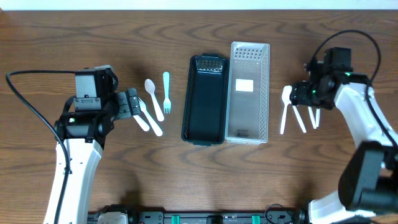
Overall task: Pack container
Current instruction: 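Lower the right gripper over the white spoons and close on one, then carry the white spoon left and drop it into the clear caddy, then return the right gripper to the remaining white spoons and grasp one, then move the spoon into the clear caddy and release it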
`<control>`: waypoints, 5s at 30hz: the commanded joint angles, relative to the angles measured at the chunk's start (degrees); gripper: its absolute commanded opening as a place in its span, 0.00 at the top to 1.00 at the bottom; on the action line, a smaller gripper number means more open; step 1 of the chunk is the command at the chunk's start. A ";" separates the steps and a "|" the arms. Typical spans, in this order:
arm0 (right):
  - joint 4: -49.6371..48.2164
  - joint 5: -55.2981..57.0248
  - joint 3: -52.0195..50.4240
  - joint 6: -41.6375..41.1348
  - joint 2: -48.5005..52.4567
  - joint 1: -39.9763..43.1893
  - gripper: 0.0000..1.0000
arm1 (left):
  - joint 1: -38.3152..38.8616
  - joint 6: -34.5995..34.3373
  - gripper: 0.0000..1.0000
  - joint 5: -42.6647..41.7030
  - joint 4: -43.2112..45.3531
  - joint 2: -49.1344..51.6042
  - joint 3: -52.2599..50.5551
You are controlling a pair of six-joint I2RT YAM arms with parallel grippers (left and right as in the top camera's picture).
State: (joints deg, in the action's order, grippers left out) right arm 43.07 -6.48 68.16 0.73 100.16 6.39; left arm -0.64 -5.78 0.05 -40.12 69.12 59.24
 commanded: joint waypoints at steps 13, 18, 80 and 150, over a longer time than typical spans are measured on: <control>-0.87 4.74 0.52 0.85 10.38 -1.77 0.53 | -0.35 1.25 0.02 0.63 -0.17 0.11 1.31; -0.63 5.51 0.50 0.85 11.13 -3.13 0.61 | -0.35 1.25 0.02 0.63 -0.17 0.11 1.31; 4.44 13.46 10.78 -23.41 -12.94 -11.98 0.47 | -0.35 1.25 0.02 0.63 -0.17 0.11 1.31; -6.91 -0.59 2.86 -26.77 -2.71 -25.20 0.94 | -0.35 1.25 0.02 0.63 -0.17 0.11 1.31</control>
State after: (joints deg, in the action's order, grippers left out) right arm 37.17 -3.68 69.84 -28.51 99.13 -18.13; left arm -0.71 -5.50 0.21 -40.12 69.12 59.24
